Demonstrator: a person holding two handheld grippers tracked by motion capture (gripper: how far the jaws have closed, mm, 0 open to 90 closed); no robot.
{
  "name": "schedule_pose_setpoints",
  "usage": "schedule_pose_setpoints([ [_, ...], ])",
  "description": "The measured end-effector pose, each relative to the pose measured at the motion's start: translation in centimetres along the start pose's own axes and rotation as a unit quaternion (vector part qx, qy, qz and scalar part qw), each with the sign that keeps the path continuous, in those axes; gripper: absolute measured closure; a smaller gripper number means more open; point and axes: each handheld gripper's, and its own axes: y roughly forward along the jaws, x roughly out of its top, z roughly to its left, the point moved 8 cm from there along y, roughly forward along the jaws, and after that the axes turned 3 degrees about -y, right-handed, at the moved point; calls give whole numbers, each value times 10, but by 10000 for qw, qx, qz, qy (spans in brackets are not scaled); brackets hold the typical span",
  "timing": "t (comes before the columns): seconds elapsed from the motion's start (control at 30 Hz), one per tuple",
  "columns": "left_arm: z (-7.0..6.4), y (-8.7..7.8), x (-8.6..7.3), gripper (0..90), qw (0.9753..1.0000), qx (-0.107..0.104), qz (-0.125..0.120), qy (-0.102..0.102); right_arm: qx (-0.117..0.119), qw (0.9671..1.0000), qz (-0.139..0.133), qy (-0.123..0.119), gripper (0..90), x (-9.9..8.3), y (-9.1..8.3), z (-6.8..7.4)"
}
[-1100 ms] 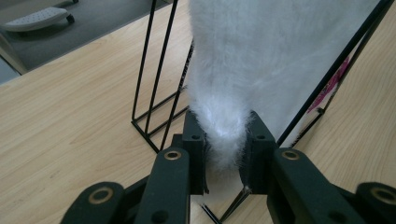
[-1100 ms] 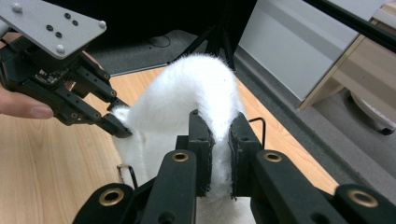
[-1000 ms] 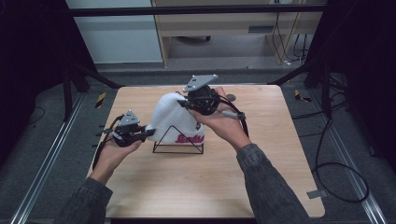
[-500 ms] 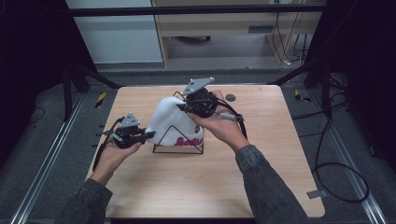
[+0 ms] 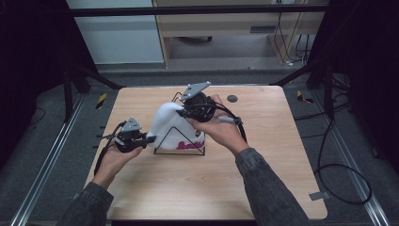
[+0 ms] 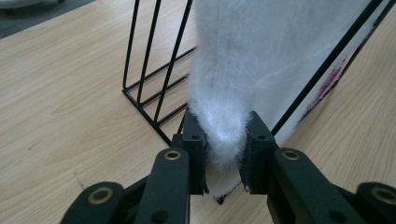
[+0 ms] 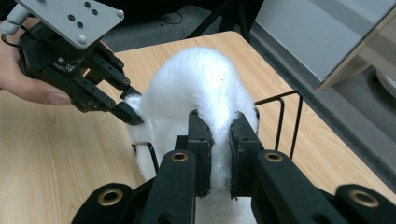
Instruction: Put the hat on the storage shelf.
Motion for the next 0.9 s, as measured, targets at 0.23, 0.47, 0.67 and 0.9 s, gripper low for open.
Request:
schedule_pose_setpoints([
  [0.23,2,3,-9,738,9999,-37,77,-55,56,9999,110,12,817,-3,7,5],
  [0.47,2,3,-13,728,9999,-18,114,-63,86,9998,146,45,776,-3,10,8],
  [0.67,4,0,-17,688,9998,23,142,-169,78,9998,163,91,680,-4,10,9],
  [0.9,9,-15,-17,582,9996,168,94,-182,56,9995,147,282,541,-5,4,9],
])
